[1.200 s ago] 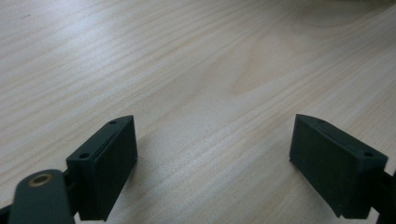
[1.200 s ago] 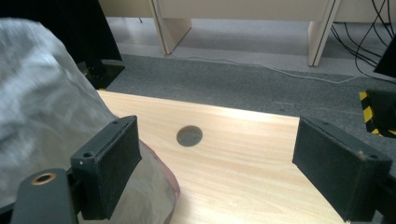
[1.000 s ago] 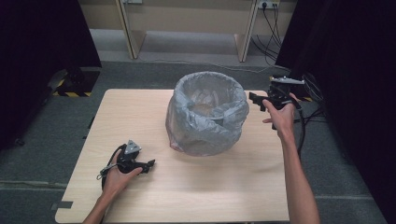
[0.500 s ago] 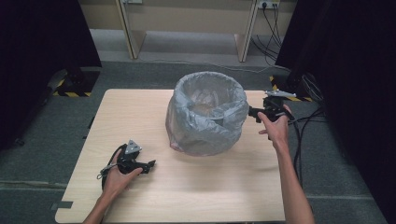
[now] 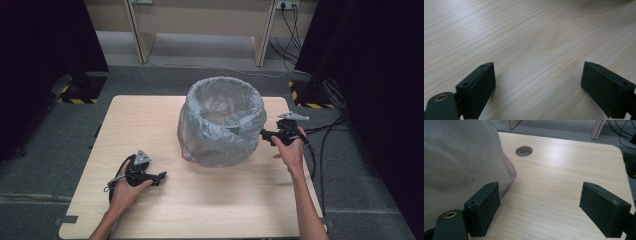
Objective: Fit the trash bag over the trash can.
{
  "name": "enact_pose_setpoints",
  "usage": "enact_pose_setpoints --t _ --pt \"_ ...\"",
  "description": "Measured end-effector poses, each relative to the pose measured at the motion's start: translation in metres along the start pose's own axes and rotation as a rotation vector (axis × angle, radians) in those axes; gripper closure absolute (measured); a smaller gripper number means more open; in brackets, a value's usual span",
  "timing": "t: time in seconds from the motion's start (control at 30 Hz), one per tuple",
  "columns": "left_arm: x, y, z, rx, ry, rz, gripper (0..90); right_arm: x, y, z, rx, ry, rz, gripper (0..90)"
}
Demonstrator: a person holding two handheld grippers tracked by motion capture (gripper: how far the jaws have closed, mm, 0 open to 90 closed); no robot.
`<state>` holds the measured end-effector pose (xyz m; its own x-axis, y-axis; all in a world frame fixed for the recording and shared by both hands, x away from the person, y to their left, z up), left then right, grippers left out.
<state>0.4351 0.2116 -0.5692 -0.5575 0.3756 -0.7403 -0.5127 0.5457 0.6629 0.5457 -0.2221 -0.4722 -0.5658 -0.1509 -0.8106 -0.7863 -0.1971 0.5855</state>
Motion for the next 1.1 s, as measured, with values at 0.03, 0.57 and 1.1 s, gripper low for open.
enact_pose_setpoints --t 0.03,0.57,1.1 --pt "0.000 0.000 0.000 0.000 0.000 0.000 11.5 0.000 0.000 0.000 0.000 0.000 0.000 17.0" --pt "0.000 0.000 0.000 0.002 -0.002 -0.001 11.5 0.038 -0.009 0.008 -0.002 0.001 0.023 17.8" --pt "0.000 0.000 0.000 0.003 -0.004 0.001 11.3 0.072 -0.006 0.015 -0.015 0.015 0.059 17.5"
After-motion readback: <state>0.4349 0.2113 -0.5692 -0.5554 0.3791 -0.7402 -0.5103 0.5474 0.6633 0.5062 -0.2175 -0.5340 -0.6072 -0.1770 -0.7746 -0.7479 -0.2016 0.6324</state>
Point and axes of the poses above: each handheld gripper's, and its own axes: y roughly backward along the jaws, x roughly out of its underside, z roughly to its left, the point moved 7 cm from there along -y, roughly forward along the jaws, and after that the axes turned 8 degrees about x, right-handed, at the moved point
